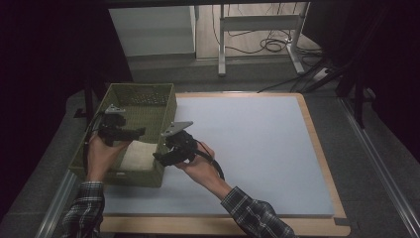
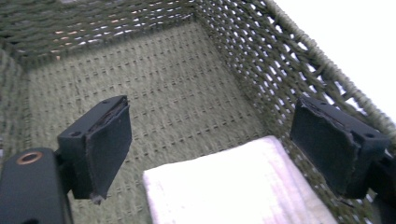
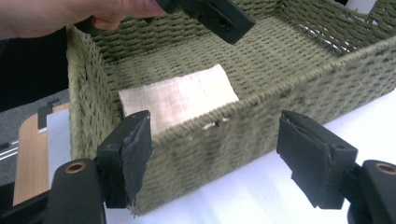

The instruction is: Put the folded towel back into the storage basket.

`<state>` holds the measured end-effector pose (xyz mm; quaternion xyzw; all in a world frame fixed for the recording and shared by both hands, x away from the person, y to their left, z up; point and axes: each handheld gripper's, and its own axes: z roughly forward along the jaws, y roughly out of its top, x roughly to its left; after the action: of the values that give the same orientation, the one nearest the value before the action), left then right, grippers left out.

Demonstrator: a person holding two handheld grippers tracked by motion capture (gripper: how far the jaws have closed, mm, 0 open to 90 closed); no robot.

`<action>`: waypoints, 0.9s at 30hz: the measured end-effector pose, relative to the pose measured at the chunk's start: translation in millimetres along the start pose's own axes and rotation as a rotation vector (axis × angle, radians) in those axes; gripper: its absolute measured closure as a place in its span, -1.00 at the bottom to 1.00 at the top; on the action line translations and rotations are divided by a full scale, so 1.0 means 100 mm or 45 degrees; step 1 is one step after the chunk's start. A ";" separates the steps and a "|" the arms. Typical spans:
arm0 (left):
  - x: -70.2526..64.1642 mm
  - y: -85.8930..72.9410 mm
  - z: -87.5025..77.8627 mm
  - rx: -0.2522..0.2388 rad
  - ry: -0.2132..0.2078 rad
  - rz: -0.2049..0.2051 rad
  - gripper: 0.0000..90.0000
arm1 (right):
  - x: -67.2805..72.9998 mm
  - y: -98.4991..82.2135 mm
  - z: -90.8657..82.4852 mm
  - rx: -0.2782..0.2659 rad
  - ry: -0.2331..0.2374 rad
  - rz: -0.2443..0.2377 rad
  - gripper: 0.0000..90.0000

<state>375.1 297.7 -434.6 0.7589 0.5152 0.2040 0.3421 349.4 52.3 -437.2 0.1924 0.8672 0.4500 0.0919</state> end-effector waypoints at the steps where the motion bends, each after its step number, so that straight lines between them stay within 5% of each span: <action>1: -0.02 0.01 0.01 -0.001 -0.011 -0.008 -0.72 | -0.01 -0.01 -0.01 0.003 0.000 -0.002 -0.41; 11: -0.11 0.05 0.01 -0.010 -0.062 0.006 -0.81 | -0.11 -0.13 -0.14 0.006 -0.005 0.004 -0.46; 27: -0.44 0.20 0.10 0.047 -0.121 0.109 -0.86 | -0.24 -0.36 -0.37 0.034 -0.021 0.007 -0.55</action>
<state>377.8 248.9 -425.1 0.7953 0.4690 0.1729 0.3430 349.6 -3.6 -445.2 0.1997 0.8718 0.4371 0.0954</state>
